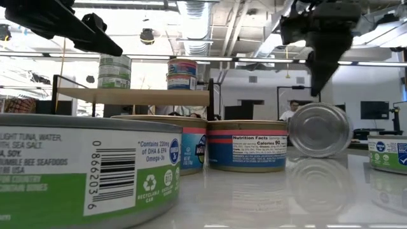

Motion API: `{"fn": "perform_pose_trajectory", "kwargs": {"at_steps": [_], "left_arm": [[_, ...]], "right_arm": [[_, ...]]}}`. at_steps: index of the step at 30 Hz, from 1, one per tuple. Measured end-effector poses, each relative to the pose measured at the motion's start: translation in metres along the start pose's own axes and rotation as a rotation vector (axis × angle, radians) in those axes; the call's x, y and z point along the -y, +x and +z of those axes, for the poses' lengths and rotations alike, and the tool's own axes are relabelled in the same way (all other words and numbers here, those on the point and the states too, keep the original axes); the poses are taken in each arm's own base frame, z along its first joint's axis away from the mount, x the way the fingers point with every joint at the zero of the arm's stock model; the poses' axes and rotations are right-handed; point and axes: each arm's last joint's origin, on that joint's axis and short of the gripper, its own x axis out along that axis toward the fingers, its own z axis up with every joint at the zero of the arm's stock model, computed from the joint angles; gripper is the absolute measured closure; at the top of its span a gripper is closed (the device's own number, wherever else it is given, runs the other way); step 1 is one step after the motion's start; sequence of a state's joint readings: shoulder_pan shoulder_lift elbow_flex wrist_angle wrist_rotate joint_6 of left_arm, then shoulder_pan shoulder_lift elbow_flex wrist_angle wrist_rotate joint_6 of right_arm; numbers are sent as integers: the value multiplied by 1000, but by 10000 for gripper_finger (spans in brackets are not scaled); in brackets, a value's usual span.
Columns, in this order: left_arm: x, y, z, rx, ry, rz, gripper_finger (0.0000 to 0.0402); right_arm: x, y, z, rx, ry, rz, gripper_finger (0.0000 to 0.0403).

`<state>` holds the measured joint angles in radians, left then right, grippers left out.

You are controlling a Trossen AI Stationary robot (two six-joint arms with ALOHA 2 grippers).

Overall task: Stack canned seafood by type on shelf
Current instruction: Stack the green-white tuna can on top of the other green-white tuna cans on the shelf

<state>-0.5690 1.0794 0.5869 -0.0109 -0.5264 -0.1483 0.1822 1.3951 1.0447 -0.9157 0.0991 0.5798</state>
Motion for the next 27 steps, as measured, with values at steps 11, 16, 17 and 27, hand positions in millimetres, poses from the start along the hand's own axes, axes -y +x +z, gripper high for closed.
{"fn": "perform_pose_trajectory", "kwargs": {"at_steps": [11, 16, 17, 27], "left_arm": [[-14, -32, 23, 169, -94, -31, 123], [-25, -55, 28, 226, -179, -63, 123], [-27, -59, 28, 229, -198, -64, 123], [-50, -84, 27, 301, -326, 154, 123]], "right_arm": [[-26, 44, -14, -147, 86, -146, 57], [-31, 55, -19, -181, 57, -173, 131], [-33, 55, -20, -182, 44, -171, 149], [-53, 45, -25, -49, -247, -258, 247]]}}
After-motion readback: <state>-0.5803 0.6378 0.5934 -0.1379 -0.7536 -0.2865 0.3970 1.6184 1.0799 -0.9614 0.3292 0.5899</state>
